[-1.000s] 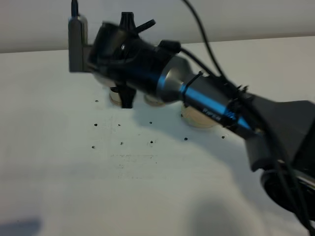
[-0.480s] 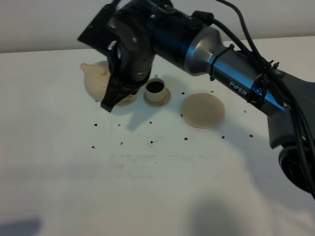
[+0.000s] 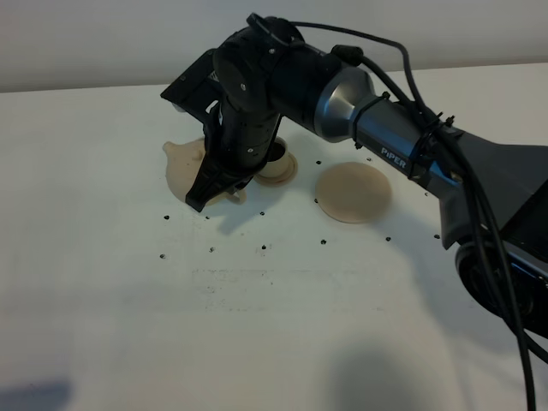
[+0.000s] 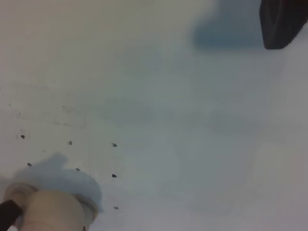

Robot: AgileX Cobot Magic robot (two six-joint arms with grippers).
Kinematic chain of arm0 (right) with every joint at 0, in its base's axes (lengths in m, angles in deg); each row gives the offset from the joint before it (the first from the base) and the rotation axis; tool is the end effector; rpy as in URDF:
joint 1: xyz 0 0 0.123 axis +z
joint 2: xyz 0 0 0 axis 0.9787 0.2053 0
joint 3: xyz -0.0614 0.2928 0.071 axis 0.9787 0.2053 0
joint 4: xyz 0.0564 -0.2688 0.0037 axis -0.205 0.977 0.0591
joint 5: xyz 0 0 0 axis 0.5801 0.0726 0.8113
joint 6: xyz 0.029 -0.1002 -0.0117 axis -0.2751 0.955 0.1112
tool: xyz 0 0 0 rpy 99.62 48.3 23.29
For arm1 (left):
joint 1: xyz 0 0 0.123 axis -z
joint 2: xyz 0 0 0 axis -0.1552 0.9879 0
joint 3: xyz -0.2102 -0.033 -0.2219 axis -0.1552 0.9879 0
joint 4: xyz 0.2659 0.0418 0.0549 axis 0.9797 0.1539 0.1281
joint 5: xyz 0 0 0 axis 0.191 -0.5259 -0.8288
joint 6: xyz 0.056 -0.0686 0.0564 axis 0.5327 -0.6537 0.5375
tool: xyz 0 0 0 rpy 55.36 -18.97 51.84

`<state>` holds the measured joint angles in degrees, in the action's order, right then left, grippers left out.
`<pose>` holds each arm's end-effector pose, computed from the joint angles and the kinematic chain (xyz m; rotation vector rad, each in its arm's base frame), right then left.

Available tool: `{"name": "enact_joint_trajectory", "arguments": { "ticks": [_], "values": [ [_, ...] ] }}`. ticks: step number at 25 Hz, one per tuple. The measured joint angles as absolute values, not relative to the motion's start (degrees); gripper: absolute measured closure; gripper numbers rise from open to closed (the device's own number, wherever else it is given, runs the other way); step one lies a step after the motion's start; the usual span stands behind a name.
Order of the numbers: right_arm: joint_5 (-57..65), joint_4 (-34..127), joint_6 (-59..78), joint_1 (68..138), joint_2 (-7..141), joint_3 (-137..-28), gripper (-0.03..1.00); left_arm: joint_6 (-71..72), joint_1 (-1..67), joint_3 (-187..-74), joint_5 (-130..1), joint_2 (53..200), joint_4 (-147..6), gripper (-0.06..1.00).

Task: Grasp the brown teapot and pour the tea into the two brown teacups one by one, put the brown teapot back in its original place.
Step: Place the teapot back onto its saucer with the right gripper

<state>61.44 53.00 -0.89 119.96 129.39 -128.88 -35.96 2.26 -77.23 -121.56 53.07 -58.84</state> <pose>0.4116 0.3713 0.2115 -1.2781 2.5073 0.1543 0.0096 -0.0023 0.2685 -0.1686 2.0764 -0.0028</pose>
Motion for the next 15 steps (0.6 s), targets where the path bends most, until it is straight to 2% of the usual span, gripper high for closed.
{"name": "enact_joint_trajectory", "arguments": {
  "ticks": [15],
  "values": [
    [55.96, 51.78, -0.94, 119.46, 135.95, -128.88, 0.87, -35.96, 2.26, -77.23, -121.56, 53.07, -58.84, 0.63]
  ]
}}
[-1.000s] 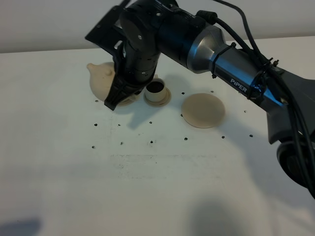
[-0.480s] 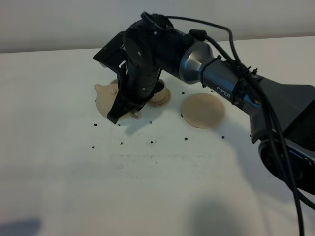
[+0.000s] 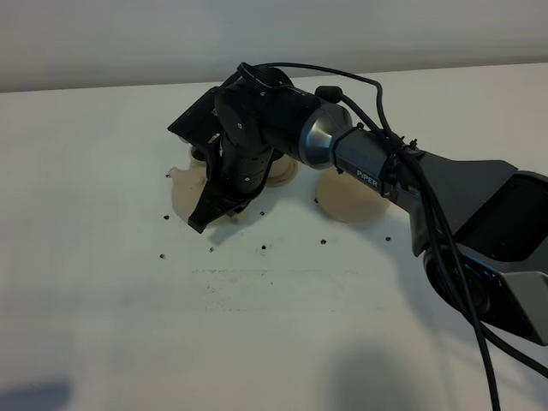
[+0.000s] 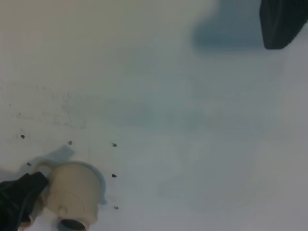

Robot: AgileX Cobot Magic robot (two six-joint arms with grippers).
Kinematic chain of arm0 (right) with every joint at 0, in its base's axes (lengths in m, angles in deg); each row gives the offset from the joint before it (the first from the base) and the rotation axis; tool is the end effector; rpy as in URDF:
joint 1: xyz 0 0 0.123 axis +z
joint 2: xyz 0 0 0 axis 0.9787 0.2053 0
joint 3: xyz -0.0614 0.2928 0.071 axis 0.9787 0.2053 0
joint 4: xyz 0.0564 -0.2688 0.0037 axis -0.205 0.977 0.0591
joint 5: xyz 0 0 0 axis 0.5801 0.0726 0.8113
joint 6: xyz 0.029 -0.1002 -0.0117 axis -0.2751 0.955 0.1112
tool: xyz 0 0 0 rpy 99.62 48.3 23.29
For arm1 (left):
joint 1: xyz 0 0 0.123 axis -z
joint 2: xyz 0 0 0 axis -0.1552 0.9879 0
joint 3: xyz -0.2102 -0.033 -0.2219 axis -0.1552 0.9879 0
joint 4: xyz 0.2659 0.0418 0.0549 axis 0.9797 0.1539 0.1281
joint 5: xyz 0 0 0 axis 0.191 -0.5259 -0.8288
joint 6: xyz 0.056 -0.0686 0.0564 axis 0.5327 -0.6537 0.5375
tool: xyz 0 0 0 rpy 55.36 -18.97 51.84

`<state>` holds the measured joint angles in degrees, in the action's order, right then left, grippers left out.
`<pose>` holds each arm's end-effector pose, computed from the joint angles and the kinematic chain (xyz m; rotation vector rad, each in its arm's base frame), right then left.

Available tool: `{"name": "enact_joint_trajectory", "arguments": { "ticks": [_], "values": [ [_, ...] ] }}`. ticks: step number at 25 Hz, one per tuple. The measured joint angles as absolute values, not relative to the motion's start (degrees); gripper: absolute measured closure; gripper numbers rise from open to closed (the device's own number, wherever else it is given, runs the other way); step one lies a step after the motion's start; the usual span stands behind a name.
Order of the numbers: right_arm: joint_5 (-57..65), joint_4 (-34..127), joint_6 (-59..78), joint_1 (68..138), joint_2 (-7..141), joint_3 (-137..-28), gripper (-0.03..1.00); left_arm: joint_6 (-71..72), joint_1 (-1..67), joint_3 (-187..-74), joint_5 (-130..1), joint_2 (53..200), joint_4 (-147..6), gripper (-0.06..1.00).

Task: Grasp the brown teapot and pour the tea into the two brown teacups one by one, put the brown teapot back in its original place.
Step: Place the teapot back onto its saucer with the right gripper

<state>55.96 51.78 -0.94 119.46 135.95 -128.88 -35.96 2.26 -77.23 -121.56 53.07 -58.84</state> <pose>0.4257 0.3797 0.1503 -1.2635 2.5389 0.1737 0.0096 -0.0023 0.2685 -0.1686 2.0764 -0.0028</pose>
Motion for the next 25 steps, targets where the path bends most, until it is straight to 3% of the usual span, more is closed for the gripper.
{"name": "enact_joint_trajectory", "arguments": {
  "ticks": [9, 25],
  "values": [
    [63.63, 51.43, -0.25, 118.77, 128.94, -128.88, 0.87, -35.96, 2.26, -77.23, -121.56, 53.07, -58.84, 0.63],
    [65.17, 51.90, 1.49, 109.69, 122.99, -128.88, 0.87, -35.96, 2.26, -77.23, -121.56, 53.07, -58.84, 0.63]
  ]
}}
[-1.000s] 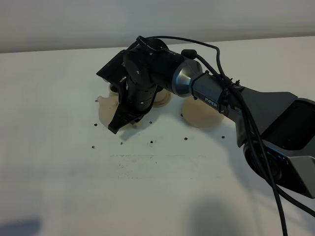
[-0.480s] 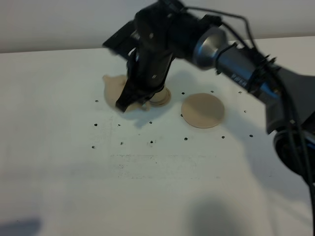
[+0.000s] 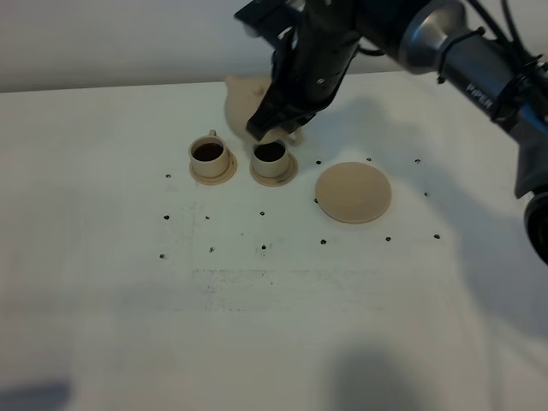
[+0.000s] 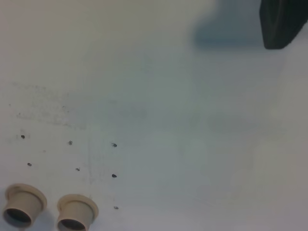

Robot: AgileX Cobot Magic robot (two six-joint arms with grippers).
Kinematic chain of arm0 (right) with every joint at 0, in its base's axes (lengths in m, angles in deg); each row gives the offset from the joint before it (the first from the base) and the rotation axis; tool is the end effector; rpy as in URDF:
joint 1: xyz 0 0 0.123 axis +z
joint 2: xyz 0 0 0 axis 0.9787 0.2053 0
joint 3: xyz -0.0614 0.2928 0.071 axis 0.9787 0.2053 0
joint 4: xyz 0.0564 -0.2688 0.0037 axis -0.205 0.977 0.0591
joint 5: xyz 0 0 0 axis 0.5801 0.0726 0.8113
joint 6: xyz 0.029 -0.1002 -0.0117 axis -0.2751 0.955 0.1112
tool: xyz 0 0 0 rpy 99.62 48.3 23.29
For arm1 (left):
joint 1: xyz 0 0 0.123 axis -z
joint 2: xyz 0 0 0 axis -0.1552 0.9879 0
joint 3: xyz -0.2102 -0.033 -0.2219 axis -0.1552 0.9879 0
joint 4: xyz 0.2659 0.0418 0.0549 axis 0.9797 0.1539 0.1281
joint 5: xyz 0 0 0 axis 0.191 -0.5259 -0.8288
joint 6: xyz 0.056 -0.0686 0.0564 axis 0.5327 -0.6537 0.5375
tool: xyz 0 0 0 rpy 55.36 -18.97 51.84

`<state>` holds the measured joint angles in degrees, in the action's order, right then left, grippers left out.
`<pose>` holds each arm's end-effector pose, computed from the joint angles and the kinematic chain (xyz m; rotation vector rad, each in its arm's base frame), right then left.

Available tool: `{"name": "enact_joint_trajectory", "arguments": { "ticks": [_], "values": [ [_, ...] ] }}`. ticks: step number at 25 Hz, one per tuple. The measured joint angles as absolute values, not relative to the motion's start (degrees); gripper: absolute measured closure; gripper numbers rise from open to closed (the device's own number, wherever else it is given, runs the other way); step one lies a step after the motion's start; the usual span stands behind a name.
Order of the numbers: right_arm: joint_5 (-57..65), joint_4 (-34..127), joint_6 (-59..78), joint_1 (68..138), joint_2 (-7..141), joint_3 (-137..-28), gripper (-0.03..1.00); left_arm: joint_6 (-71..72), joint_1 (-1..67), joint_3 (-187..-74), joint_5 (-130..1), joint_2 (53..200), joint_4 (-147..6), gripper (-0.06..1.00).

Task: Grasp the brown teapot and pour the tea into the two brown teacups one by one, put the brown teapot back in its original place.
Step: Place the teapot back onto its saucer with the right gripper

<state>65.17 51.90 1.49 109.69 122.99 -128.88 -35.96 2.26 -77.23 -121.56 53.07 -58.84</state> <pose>0.4535 0.2834 0.2700 -1.0809 2.5415 0.1376 0.0096 -0.0023 0.2685 -0.1686 2.0764 -0.0028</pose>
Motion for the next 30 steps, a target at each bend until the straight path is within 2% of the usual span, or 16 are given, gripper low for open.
{"name": "enact_joint_trajectory", "arguments": {
  "ticks": [15, 20, 30],
  "values": [
    [65.35, 54.02, -0.23, 104.83, 118.97, -128.68, 0.87, -35.96, 2.26, -77.23, -121.56, 53.07, -58.84, 0.63],
    [65.49, 53.95, -0.50, 103.27, 116.55, -124.19, 0.87, -35.96, 2.26, -77.23, -121.56, 53.07, -58.84, 0.63],
    [65.49, 50.59, -1.17, 102.79, 115.13, -121.94, 0.87, -35.96, 2.26, -77.23, -121.56, 53.07, -58.84, 0.63]
  ]
}}
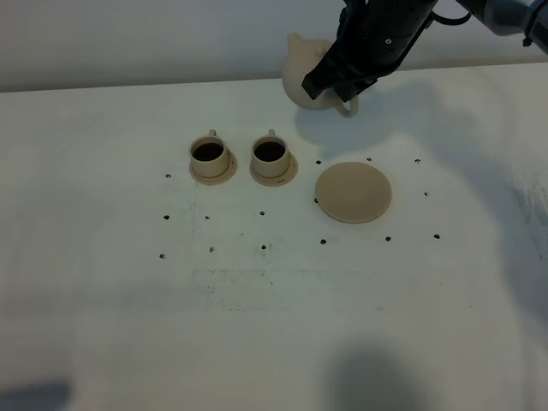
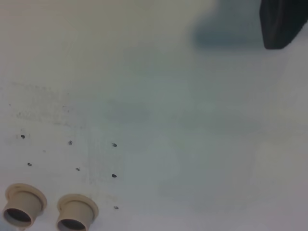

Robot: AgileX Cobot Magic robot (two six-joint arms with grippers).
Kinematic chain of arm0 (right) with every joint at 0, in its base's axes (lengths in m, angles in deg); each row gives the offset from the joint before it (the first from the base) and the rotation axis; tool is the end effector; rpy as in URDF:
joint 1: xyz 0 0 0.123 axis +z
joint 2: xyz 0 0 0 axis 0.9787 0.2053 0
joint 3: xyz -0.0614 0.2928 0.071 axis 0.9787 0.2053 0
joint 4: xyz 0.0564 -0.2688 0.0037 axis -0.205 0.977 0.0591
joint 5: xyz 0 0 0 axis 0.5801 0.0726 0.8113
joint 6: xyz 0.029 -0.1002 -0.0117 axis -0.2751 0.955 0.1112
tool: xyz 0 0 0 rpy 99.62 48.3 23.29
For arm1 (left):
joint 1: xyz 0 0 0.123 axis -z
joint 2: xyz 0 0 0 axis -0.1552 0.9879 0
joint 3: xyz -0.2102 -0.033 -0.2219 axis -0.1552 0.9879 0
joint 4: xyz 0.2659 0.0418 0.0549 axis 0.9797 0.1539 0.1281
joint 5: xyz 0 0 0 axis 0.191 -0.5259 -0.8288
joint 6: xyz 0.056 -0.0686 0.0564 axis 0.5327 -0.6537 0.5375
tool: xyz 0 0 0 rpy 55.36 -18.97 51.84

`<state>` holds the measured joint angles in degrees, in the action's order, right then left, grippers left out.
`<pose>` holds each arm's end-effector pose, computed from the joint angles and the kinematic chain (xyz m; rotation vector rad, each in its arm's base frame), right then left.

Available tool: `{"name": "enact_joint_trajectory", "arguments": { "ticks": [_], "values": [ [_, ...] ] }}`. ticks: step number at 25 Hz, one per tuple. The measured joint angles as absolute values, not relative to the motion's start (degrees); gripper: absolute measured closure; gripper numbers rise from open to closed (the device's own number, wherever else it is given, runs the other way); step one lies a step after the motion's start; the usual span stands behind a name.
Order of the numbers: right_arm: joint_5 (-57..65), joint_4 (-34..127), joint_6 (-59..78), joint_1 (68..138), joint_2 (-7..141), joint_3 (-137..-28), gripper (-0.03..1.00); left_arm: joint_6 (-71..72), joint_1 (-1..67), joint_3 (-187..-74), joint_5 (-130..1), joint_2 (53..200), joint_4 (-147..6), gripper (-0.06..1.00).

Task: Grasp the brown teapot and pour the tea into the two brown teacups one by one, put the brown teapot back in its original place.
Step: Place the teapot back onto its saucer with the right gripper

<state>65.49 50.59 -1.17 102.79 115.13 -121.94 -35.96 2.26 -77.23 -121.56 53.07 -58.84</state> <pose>0.4555 0.2162 0.3033 -0.8580 2.6126 0.1508 0.0096 -0.0023 0.2685 -0.1686 2.0764 -0.0028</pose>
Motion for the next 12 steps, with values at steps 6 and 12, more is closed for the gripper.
{"name": "enact_joint_trajectory", "arguments": {
  "ticks": [6, 12],
  "values": [
    [65.36, 49.14, -0.80, 102.54, 110.96, -113.49, 0.87, -35.96, 2.26, -77.23, -121.56, 53.07, -58.84, 0.63],
    [60.39, 47.59, -0.73, 101.72, 105.80, -100.21, 0.87, -35.96, 2.26, -77.23, -121.56, 53.07, -58.84, 0.63]
  ]
}}
